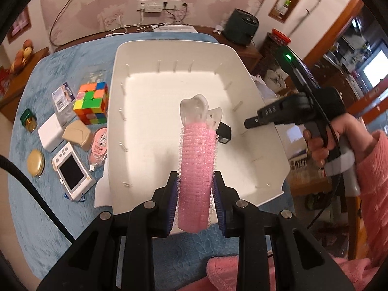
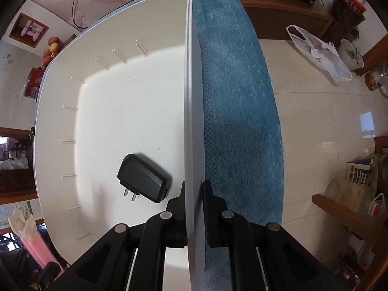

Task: Organize rigid objects
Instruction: 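Carry the pink hair roller into the tray and release it beside the charger, then move the left tool to the gold round compact and grasp it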

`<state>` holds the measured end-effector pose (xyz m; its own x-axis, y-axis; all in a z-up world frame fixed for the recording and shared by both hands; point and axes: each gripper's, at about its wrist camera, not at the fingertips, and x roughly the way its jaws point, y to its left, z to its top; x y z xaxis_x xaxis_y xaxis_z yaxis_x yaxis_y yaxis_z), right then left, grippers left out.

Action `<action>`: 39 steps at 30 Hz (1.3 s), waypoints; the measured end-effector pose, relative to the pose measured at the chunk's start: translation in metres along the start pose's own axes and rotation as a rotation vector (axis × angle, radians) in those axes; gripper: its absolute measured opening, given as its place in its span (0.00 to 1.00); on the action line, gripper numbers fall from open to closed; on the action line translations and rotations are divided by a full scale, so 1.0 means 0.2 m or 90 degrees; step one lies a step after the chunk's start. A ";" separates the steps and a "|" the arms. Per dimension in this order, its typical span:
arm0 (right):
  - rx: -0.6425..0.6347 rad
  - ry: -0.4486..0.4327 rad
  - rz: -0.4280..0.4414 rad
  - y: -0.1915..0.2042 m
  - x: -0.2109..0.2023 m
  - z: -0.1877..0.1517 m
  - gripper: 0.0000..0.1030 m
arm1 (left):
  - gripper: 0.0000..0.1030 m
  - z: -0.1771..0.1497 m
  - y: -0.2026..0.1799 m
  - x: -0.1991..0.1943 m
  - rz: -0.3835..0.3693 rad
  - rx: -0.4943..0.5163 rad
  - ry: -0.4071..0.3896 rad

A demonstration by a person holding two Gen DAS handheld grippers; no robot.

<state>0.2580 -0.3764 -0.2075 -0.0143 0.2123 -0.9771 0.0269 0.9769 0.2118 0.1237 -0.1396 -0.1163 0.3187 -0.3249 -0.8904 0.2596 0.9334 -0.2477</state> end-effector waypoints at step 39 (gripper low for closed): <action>0.080 0.013 -0.068 0.04 0.01 -0.10 0.08 | 0.68 0.00 1.02 -0.12 0.166 -0.255 -0.005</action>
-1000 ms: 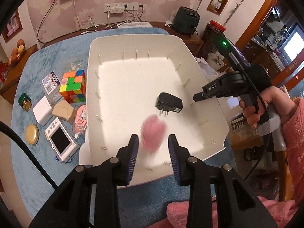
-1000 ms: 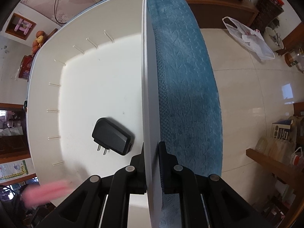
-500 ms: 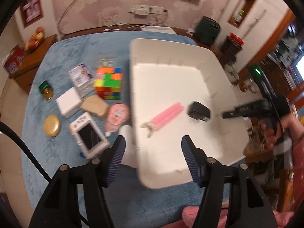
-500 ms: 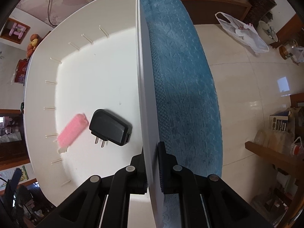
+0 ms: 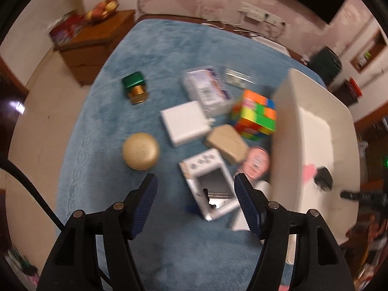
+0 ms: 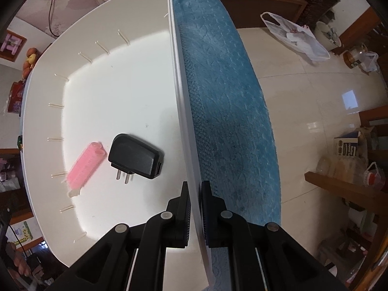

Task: Organize rigid objects
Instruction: 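Move the left tool to the gold round compact and grasp it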

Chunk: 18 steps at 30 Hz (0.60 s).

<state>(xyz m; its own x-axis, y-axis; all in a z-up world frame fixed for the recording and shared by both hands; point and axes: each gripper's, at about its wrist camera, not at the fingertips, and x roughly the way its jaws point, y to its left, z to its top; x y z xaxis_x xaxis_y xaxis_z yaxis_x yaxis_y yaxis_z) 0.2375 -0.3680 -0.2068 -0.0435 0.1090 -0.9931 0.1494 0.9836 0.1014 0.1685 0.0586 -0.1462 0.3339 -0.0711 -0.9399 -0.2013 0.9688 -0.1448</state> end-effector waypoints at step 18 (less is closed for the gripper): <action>0.069 0.019 -0.032 -0.02 0.03 -0.01 0.08 | 0.68 0.17 0.33 0.40 0.025 -0.103 0.127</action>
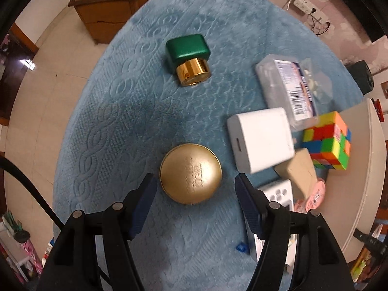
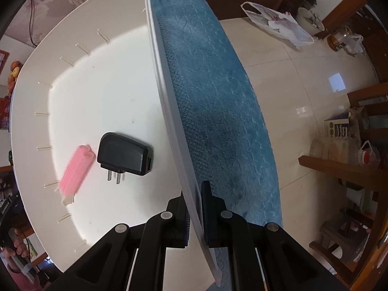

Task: Organize rigid objects
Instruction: 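Move the left tool to the gold round compact and grasp it, then carry the gold compact into the tray and open the left gripper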

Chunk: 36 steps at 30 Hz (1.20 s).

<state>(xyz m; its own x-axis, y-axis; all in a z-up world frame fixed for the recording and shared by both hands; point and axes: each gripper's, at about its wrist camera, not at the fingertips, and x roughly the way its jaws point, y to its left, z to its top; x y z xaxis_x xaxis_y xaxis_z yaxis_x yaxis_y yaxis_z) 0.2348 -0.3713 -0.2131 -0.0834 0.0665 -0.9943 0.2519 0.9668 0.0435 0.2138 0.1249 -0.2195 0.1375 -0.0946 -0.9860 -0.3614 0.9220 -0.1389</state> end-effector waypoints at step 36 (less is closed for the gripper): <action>-0.049 -0.003 0.021 0.01 0.00 -0.03 0.08 | 0.57 -0.38 0.05 -0.01 0.018 -0.014 0.069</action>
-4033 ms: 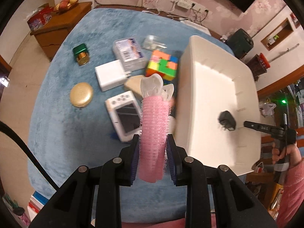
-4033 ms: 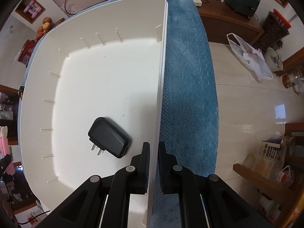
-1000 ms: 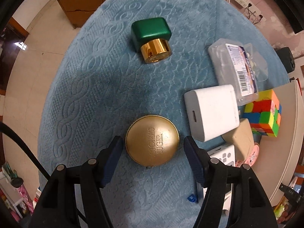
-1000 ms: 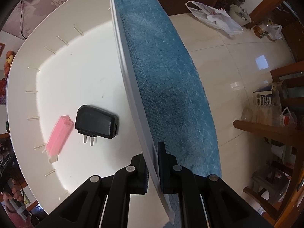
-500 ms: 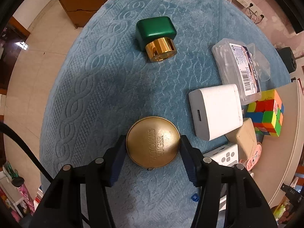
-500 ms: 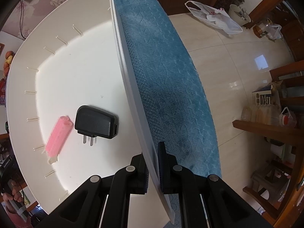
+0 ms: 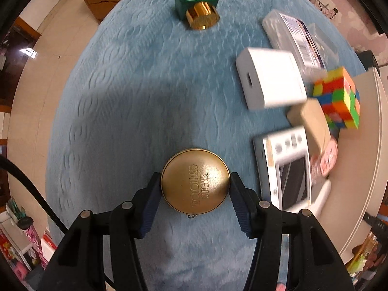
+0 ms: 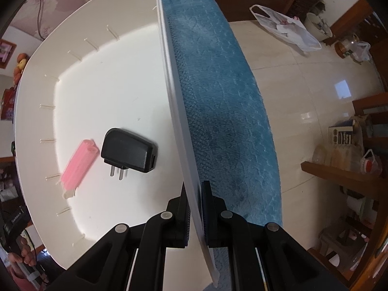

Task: Organize rigid objects
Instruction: 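Carry the gold compact into the tray and open the left gripper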

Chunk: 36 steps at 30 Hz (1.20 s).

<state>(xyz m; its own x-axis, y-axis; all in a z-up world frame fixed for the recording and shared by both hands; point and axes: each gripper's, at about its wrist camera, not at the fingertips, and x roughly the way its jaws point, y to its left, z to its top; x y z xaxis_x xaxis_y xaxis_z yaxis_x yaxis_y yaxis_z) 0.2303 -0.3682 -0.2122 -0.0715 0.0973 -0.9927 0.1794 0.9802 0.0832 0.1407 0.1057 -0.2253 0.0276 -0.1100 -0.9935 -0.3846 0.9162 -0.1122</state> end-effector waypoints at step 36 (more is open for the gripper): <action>-0.177 -0.028 0.079 -0.01 -0.02 -0.04 0.08 | 0.57 -0.50 -0.89 -0.59 -0.137 0.252 -0.187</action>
<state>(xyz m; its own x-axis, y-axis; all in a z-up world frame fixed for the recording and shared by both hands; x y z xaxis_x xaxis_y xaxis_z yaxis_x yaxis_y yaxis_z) 0.2225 -0.3692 -0.2069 -0.0218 0.2170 -0.9759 -0.0918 0.9716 0.2181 0.1138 -0.0820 -0.0866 0.3463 -0.2509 -0.9039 0.0334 0.9663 -0.2554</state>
